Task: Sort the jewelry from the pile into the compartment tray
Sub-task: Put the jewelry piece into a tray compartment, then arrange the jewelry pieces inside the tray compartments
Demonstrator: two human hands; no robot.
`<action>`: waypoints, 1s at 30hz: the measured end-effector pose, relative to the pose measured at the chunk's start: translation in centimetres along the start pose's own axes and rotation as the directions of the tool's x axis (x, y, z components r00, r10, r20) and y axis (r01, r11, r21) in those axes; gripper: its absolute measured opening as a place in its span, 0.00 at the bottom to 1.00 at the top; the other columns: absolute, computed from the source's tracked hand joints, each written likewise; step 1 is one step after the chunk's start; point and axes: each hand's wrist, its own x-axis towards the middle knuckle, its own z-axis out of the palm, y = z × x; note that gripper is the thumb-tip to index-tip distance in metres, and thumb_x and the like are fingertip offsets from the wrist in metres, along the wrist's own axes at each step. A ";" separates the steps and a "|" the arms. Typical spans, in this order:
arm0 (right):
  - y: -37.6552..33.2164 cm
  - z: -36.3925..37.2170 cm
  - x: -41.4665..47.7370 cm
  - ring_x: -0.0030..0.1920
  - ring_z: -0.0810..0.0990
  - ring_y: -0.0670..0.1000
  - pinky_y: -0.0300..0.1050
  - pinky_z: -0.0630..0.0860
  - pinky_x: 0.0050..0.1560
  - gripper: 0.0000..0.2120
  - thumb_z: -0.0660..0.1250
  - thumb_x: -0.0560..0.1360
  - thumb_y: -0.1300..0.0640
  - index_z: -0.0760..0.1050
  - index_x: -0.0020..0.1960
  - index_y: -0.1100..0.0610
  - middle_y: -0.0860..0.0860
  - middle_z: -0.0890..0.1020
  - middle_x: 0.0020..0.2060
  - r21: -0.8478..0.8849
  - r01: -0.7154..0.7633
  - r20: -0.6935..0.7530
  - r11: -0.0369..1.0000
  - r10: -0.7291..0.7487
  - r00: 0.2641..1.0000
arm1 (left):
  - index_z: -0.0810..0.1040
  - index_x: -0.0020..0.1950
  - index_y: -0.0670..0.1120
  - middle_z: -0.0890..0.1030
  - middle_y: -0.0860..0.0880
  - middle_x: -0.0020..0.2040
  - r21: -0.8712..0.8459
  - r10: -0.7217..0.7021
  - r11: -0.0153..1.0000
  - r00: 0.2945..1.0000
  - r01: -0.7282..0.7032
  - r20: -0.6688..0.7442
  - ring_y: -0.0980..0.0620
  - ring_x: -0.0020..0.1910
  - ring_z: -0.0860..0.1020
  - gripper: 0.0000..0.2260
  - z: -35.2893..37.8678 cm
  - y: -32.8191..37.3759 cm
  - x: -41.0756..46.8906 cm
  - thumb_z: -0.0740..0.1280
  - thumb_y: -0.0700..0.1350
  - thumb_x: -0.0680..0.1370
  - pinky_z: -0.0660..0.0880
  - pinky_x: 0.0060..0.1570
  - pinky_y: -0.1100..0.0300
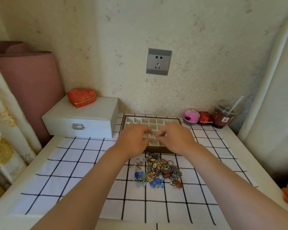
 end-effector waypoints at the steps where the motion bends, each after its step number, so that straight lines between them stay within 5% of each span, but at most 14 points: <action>1: -0.1 0.1 0.0 0.47 0.78 0.46 0.44 0.71 0.45 0.04 0.70 0.76 0.46 0.83 0.47 0.42 0.40 0.79 0.47 -0.067 0.044 0.015 0.997 -0.044 0.999 | 0.78 0.62 0.56 0.78 0.52 0.61 0.076 0.036 0.996 0.999 -0.039 0.034 0.50 0.63 0.71 0.12 0.2 -0.2 -0.1 0.66 0.51 0.79 0.69 0.61 0.53; 8: -0.7 0.5 0.7 0.45 0.80 0.52 0.46 0.76 0.42 0.09 0.64 0.79 0.51 0.84 0.49 0.45 0.45 0.71 0.45 -0.226 0.217 0.136 0.950 -0.190 0.972 | 0.72 0.69 0.55 0.71 0.49 0.67 0.199 0.031 0.977 0.971 -0.079 0.236 0.48 0.67 0.66 0.22 0.7 -0.4 -0.2 0.65 0.57 0.76 0.65 0.67 0.47; 16: 0.4 0.3 -0.3 0.51 0.79 0.51 0.45 0.73 0.46 0.15 0.62 0.77 0.54 0.83 0.57 0.42 0.46 0.75 0.53 -0.128 0.211 0.179 0.969 -0.187 0.966 | 0.70 0.71 0.56 0.68 0.48 0.72 0.310 0.020 0.945 0.960 -0.110 0.280 0.46 0.71 0.64 0.25 1.1 -0.2 0.1 0.59 0.65 0.77 0.63 0.69 0.45; 21: 0.4 0.7 -0.6 0.48 0.77 0.52 0.45 0.69 0.42 0.17 0.61 0.77 0.56 0.80 0.61 0.43 0.49 0.73 0.54 -0.177 0.268 0.207 0.947 -0.231 0.951 | 0.70 0.70 0.56 0.67 0.49 0.72 0.285 0.009 0.953 0.954 -0.099 0.301 0.46 0.72 0.63 0.25 0.9 0.0 0.3 0.60 0.65 0.76 0.61 0.69 0.45; 25: 0.9 0.5 -0.9 0.50 0.78 0.50 0.46 0.73 0.47 0.16 0.63 0.77 0.59 0.81 0.57 0.44 0.44 0.73 0.54 -0.048 0.222 0.145 0.974 -0.213 0.966 | 0.70 0.70 0.57 0.69 0.51 0.71 0.235 0.034 0.966 0.953 -0.108 0.300 0.47 0.70 0.65 0.24 0.7 -0.4 0.0 0.63 0.63 0.75 0.63 0.69 0.46; 30: 1.6 -1.0 -1.9 0.48 0.78 0.47 0.45 0.74 0.47 0.11 0.65 0.76 0.57 0.82 0.52 0.43 0.42 0.76 0.50 -0.016 0.201 0.068 0.980 -0.199 0.978 | 0.73 0.66 0.56 0.72 0.53 0.63 0.146 0.104 0.981 0.980 -0.129 0.167 0.51 0.65 0.67 0.20 0.4 -0.3 -0.9 0.66 0.58 0.75 0.67 0.65 0.49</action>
